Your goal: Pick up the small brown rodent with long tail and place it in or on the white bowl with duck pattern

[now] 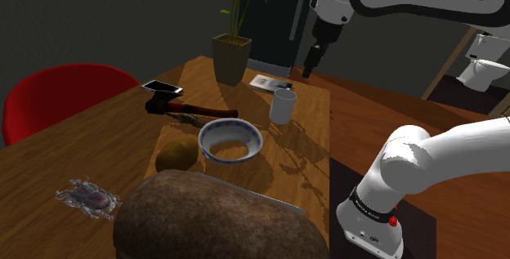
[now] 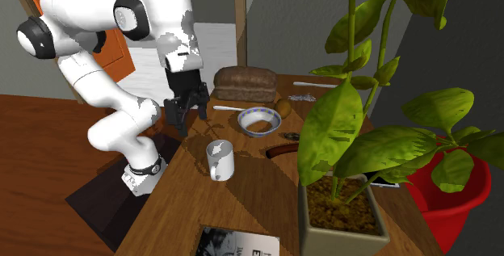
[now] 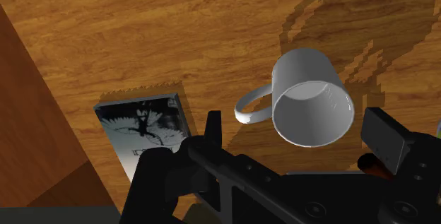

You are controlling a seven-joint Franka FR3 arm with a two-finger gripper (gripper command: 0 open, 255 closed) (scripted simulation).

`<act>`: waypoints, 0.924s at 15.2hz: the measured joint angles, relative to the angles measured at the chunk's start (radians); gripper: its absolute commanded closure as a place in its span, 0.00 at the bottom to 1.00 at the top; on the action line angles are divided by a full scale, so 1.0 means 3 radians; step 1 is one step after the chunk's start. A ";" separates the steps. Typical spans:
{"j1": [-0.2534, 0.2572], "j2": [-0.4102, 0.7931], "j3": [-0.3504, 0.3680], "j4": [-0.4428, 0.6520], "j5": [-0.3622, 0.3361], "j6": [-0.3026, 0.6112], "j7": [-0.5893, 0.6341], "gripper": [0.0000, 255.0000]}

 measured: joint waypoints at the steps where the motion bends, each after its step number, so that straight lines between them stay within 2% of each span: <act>1: 0.0000 0.0000 0.0000 0.0000 0.0000 0.0000 0.0000 0.00; 8: 0.0107 0.0409 0.0265 -0.0013 0.0199 0.0388 0.0321 0.00; 14: 0.0190 0.0961 0.0542 0.0191 0.0328 0.0725 0.0647 0.00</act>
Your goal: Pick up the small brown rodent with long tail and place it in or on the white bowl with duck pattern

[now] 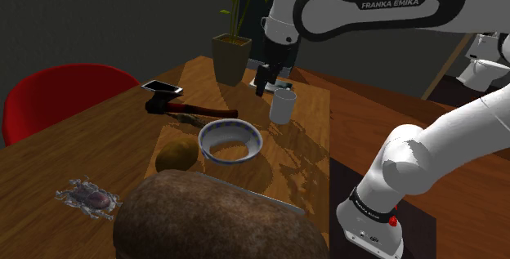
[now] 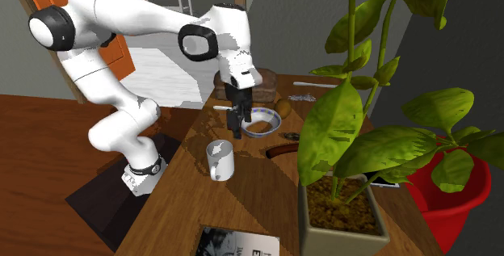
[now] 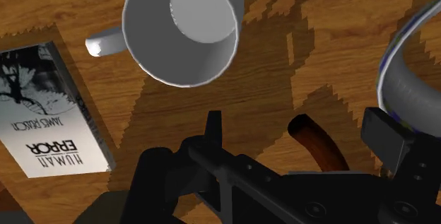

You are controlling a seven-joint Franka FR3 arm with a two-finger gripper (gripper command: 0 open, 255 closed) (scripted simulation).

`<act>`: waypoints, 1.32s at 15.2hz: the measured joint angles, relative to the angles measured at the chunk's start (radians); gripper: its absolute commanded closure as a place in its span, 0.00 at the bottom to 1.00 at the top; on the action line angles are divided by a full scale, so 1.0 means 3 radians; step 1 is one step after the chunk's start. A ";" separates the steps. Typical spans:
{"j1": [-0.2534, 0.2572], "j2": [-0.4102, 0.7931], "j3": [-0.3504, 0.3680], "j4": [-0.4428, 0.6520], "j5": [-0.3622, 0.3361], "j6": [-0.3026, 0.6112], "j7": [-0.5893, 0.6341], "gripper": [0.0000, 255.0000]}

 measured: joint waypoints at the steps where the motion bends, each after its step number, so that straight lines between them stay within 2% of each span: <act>1: 0.0014 0.0076 0.0042 0.0030 0.0014 0.0046 0.0051 0.00; 8: 0.0088 0.0777 0.0339 0.0353 0.0009 0.0419 0.0436 0.00; 14: 0.0170 0.1524 0.0548 0.0888 -0.0173 0.0611 0.0807 0.00; 16: 0.0207 0.1686 0.0586 0.1014 -0.0222 0.0638 0.0899 0.00; 20: 0.0225 0.1819 0.0596 0.1004 -0.0279 0.0772 0.0957 0.00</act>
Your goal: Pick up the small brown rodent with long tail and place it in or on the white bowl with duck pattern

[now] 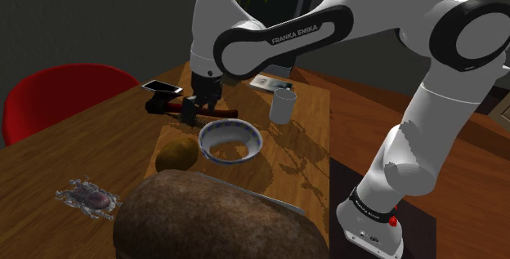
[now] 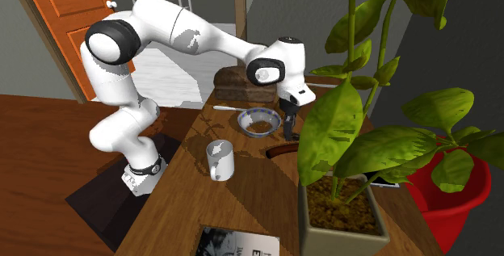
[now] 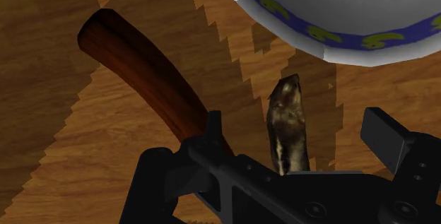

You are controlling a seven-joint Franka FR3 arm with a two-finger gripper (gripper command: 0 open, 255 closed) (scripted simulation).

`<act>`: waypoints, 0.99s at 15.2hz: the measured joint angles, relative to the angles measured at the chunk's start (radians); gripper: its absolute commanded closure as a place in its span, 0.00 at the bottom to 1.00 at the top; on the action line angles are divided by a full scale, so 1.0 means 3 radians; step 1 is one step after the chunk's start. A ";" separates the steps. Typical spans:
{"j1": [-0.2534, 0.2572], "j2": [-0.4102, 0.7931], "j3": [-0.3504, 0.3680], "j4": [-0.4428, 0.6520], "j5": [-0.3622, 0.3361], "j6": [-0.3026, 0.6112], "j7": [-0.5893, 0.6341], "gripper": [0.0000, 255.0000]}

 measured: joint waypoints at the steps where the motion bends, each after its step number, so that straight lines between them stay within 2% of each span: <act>1: 0.0004 0.0032 0.0001 -0.0016 -0.0017 0.0045 0.0014 0.00; 4: 0.0016 0.0083 0.0008 -0.0051 -0.0053 0.0158 0.0041 0.00; 10: 0.0017 0.0097 0.0016 -0.0078 -0.0058 0.0193 0.0052 0.00; 11: 0.0015 0.0097 0.0016 -0.0079 -0.0058 0.0196 0.0046 1.00; 15: 0.0003 0.0093 0.0004 -0.0089 -0.0059 0.0201 0.0042 1.00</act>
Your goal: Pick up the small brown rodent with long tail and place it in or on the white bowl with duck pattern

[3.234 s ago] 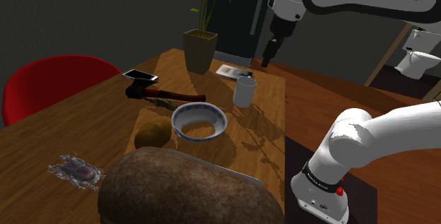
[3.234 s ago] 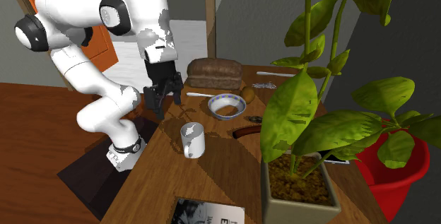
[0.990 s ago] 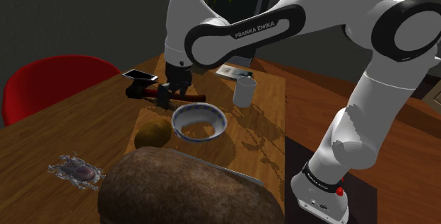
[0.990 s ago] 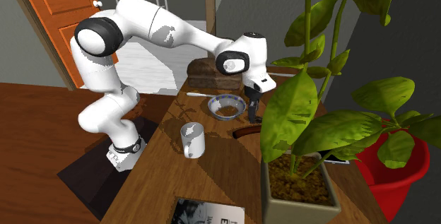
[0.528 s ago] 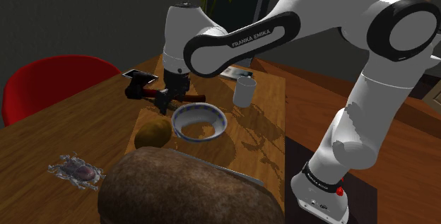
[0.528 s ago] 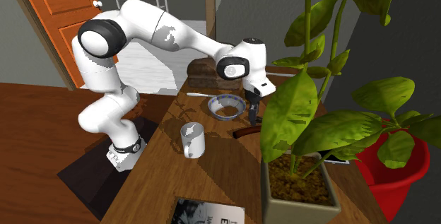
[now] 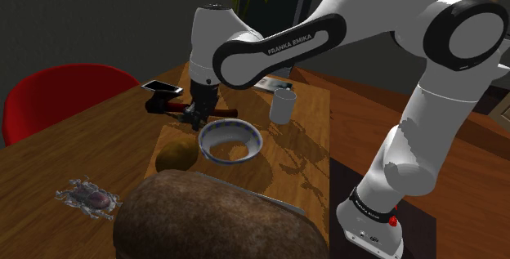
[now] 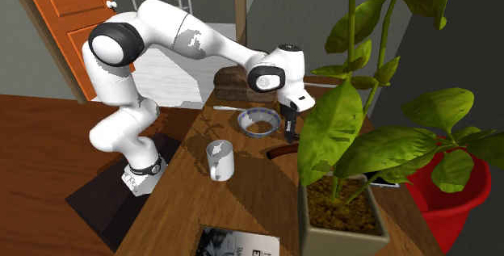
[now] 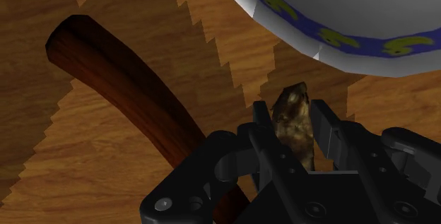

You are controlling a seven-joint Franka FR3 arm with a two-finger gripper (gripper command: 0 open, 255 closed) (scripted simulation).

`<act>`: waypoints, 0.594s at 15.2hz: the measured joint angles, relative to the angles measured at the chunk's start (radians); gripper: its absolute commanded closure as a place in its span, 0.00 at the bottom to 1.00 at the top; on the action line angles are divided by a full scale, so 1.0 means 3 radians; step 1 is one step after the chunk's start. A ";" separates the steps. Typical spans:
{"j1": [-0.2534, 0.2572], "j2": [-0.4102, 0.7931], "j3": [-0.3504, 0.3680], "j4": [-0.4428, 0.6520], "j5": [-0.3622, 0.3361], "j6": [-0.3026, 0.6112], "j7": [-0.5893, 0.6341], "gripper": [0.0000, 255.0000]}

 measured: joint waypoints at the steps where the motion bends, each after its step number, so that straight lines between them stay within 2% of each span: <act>1: 0.0000 0.0000 0.0000 0.0000 0.0000 0.0001 0.0001 1.00; 6: -0.0001 -0.0004 0.0000 -0.0004 0.0002 -0.0001 0.0000 1.00; 9: -0.0003 -0.0023 0.0002 0.0059 0.0021 -0.0104 -0.0015 1.00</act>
